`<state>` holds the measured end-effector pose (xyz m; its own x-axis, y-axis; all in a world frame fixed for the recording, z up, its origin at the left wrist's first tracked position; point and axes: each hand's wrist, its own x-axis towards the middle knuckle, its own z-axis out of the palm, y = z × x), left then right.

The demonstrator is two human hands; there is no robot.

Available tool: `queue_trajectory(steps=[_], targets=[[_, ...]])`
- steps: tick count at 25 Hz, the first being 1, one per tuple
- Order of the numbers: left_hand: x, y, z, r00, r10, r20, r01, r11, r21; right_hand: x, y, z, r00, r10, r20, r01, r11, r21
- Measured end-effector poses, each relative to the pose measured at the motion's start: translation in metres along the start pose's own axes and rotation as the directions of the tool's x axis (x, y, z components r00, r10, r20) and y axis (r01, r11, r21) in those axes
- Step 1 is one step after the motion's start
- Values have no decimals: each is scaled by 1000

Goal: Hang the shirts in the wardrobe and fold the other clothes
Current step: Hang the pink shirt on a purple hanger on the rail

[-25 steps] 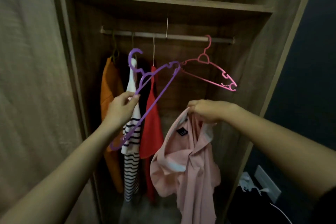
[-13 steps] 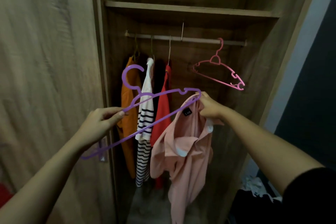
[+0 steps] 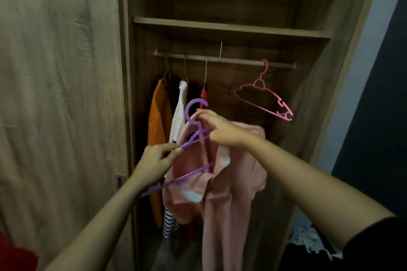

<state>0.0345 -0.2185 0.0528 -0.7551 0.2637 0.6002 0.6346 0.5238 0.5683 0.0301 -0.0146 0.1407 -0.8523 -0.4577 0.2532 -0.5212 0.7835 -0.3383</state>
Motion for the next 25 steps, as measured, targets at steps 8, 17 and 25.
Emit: queue_trajectory(steps=[8, 17, 25], targets=[[-12, -1, 29, 802, 141, -581, 45, 955, 294, 4, 4, -13, 868, -392, -304, 84, 720, -689], [-20, -52, 35, 934, -356, -33, 356, 934, -27, -23, 56, -36, 917, -326, -231, 129, 789, -600], [22, -49, -12, 834, -544, -92, 550, 834, 47, -57, 89, -12, 968, -183, -171, 102, 911, -401]])
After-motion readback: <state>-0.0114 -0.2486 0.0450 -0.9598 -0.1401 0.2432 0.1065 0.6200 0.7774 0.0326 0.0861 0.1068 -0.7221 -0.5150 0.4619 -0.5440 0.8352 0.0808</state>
